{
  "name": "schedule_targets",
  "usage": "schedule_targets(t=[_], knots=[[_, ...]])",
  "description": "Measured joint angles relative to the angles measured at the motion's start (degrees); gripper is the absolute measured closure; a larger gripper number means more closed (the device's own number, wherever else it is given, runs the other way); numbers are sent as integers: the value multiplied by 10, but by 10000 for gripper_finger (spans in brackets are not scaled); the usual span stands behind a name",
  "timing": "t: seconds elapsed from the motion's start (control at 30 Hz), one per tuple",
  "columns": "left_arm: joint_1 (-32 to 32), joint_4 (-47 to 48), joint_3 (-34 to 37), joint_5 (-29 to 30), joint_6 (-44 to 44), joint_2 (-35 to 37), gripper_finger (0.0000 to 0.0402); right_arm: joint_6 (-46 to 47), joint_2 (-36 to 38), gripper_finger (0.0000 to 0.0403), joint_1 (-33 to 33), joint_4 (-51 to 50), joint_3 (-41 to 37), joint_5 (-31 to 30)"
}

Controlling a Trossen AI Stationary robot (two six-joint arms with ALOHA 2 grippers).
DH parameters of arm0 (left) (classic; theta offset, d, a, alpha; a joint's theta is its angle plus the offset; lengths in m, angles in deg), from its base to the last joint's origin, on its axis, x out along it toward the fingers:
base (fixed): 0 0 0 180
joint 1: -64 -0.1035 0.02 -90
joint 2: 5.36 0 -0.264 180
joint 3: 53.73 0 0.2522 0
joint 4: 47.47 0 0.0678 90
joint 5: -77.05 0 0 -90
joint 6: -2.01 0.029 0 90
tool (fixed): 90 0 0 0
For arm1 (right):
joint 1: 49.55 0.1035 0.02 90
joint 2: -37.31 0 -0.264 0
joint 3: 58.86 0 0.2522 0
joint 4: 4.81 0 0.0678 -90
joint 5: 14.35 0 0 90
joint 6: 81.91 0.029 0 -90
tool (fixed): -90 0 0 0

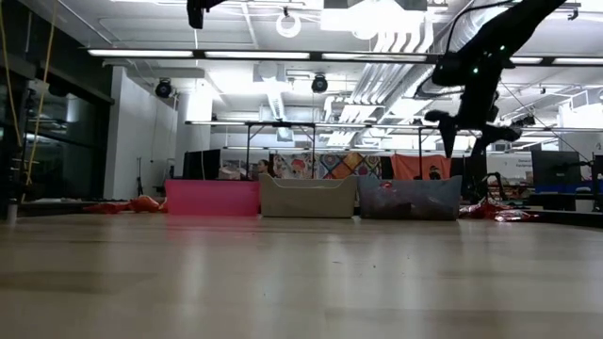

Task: Sort candy
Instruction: Put the red candy into the black bin

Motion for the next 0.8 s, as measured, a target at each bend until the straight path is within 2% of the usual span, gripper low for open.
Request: schedule_targets(t=[0.13,0.23,0.47,0.67,0.8], knots=[[0,15,0,3,0,0,209,31,-26,176,1,-14,0,-17],[0,16,0,4,0,0,209,119,-38,176,0,-51,-7,-18],[0,23,0,4,0,0,209,285,-39,176,28,-25,-78,-24],[0,24,0,5,0,0,209,284,-39,176,18,140,-150,-7],[0,24,0,9,0,0,209,286,-40,176,8,169,-165,-15]])
